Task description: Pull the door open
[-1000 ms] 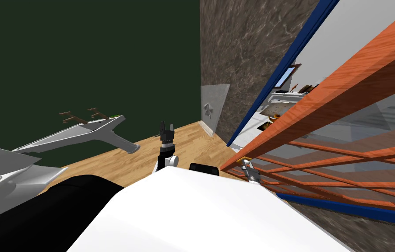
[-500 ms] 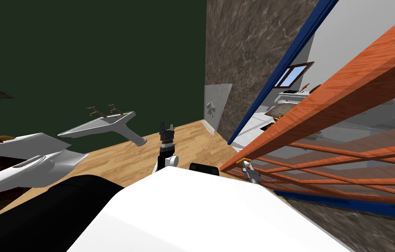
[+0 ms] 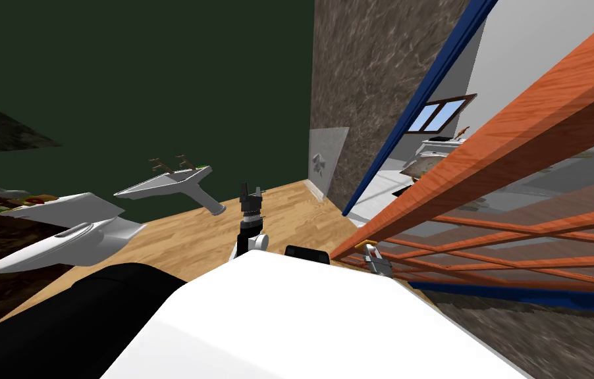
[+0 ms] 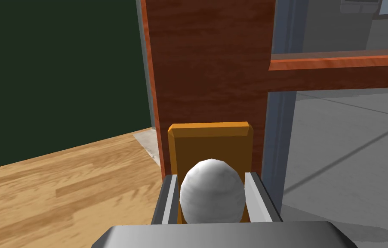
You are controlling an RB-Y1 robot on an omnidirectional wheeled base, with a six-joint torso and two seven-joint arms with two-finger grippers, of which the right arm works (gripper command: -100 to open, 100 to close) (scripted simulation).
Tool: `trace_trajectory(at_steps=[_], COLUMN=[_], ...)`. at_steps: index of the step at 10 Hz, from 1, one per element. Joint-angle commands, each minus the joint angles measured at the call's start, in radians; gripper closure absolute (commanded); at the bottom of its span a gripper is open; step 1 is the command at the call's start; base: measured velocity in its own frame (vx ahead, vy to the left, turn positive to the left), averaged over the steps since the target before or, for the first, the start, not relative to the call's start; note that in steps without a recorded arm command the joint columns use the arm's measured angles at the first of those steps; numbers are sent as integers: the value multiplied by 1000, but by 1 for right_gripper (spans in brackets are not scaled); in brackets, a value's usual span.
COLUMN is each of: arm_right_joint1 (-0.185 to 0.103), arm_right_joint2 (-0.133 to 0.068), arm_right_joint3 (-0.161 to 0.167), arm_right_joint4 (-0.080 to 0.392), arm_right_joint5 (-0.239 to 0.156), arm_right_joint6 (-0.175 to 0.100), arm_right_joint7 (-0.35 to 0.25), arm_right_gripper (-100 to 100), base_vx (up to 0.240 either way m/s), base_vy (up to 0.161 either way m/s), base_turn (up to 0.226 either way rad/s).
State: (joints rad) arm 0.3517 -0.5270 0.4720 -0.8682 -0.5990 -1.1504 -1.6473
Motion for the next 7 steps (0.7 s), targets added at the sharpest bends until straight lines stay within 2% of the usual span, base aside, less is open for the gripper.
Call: trace_trajectory(at_steps=[1, 3, 7], arm_right_joint1=[9, 15, 32], arm_right_joint2=[-3, -8, -19], arm_right_joint3=[14, 37, 92], arm_right_joint4=[18, 53, 141], arm_right_joint5=[12, 30, 76], arm_right_joint6=[-36, -87, -213], arm_right_joint7=[-9, -25, -65], arm_right_gripper=[100, 100, 100], base_vx=[1, 9, -7], base_vy=[6, 4, -9], base_turn=[-67, -54, -60])
